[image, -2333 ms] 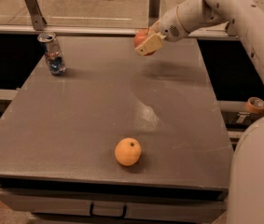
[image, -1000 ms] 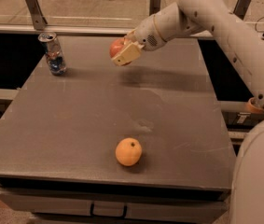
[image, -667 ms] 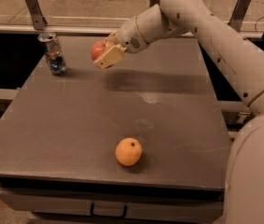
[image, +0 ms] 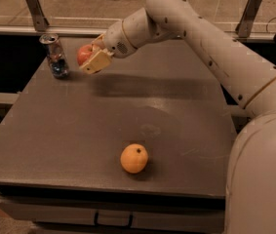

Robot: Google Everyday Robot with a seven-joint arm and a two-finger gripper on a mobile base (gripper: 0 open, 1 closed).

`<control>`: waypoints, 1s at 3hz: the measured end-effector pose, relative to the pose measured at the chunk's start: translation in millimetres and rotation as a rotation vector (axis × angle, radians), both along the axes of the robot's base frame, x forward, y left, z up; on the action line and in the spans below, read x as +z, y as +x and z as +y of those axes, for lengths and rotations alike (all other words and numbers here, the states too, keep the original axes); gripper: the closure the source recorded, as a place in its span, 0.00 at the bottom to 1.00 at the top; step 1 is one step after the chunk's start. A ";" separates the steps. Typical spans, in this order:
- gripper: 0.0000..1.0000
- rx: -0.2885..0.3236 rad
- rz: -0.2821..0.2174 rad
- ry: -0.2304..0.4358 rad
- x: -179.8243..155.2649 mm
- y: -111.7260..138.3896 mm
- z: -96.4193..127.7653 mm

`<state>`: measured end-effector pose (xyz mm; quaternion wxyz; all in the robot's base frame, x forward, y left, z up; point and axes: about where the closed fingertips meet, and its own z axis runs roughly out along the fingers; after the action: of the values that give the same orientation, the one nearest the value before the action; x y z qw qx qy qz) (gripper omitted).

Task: Move apple near redbull can

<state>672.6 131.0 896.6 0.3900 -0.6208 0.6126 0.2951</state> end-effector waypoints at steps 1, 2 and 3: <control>1.00 -0.029 0.007 -0.005 -10.9 4.5 15.7; 0.82 -0.058 0.025 0.005 -19.5 9.4 32.9; 0.58 -0.100 0.034 0.007 -28.7 20.4 41.6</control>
Offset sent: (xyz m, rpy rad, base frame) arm 0.0180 0.0489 -0.0268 0.0204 0.0438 -0.1066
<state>693.0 172.6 867.9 0.3960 -0.5828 0.6486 0.2879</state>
